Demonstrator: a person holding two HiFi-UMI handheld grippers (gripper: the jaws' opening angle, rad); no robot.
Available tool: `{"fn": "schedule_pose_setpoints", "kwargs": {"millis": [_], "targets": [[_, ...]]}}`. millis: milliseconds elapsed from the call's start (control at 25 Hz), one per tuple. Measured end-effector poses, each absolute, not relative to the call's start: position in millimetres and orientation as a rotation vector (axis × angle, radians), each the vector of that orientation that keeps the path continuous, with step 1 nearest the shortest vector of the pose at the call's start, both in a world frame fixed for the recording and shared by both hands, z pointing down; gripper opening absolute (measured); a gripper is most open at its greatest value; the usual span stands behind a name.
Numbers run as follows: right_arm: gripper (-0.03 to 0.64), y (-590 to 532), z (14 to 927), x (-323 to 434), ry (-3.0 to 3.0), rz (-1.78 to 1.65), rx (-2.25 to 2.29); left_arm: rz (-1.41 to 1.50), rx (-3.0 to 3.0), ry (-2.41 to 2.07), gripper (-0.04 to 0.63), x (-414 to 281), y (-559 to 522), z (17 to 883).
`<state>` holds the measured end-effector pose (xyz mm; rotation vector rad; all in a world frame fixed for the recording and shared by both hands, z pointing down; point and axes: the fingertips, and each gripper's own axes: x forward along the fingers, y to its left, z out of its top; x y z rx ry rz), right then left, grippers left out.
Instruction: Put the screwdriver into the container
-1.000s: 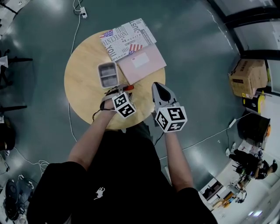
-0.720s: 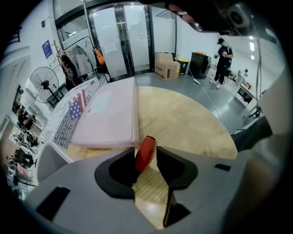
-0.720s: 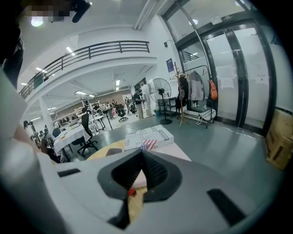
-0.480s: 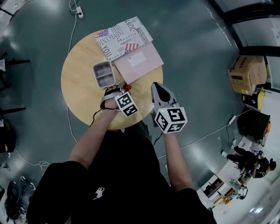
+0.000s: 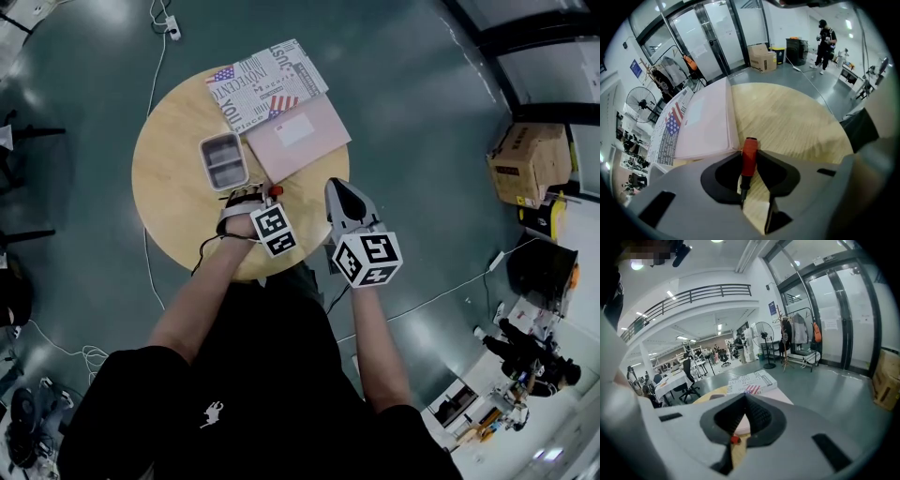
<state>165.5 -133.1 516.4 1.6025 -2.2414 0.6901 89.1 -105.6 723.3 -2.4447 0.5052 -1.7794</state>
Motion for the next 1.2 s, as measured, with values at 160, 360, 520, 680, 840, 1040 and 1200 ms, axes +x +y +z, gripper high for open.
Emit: {"fn": "schedule_pose_setpoints", "kwargs": {"millis": [160,360,520,680,840,1040,1200], "targets": [[0.002,-133.6,512.2,165.7,-2.251,0.679,1.607,-1.707,-2.509,0.499,0.103,96.3,-99.8,710.5],[0.002,-135.2,503.1,164.1,-2.276,0.668,1.623,-1.557,-2.681,0.584,0.101,103.0,-101.4,677.8],[0.002,-137.4,493.8,152.9,-2.315,0.654,1.615,-1.420,-2.807,0.679,0.101,97.7,-106.3,649.3],[0.002,-138.3,483.7,141.9,-2.352,0.633,1.602,-1.275,-2.900,0.783,0.101,88.4,-113.7,619.1],[0.002,-140.1,471.8,129.9,-2.386,0.602,1.597,-1.112,-2.971,0.888,0.101,74.0,-122.2,588.8],[0.002,-146.3,459.4,111.6,-2.429,0.562,1.575,-0.876,-3.039,1.002,0.101,54.0,-136.2,547.9],[0.002,-151.5,454.4,96.4,-2.455,0.543,1.553,-0.688,-3.077,1.078,0.101,36.6,-148.1,519.9]]}}
